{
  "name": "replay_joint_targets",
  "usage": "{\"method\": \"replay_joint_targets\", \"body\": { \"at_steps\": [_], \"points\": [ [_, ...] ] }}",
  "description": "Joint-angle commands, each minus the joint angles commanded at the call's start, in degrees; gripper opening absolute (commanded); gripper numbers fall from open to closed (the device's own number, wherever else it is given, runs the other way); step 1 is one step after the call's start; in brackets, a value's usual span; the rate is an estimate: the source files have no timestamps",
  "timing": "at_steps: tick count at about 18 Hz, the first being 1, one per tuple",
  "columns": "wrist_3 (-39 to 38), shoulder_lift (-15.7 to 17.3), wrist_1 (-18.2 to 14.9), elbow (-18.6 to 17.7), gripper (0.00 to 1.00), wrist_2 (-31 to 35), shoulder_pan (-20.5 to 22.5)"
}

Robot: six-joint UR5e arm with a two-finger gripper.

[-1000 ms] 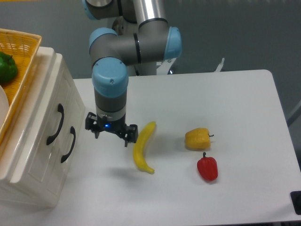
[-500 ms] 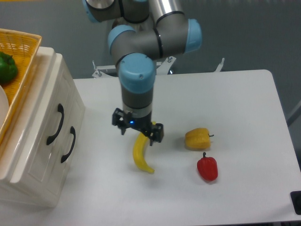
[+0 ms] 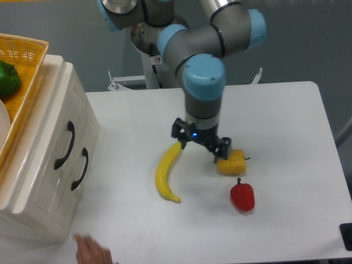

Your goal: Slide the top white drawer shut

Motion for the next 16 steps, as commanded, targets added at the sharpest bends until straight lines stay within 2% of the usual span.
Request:
{"method": "replay_joint_targets", "body": {
  "at_steps": [3,10,16],
  "points": [
    [9.15,0.70,-0.79,-0.09,1.00,0.00,3.08],
    [21.28,0.62,-0.79,-0.35,1.00,0.09,9.14],
    [23.67,2.02,-0.97,-0.97,1.00,0.09,10.99]
  ]
}}
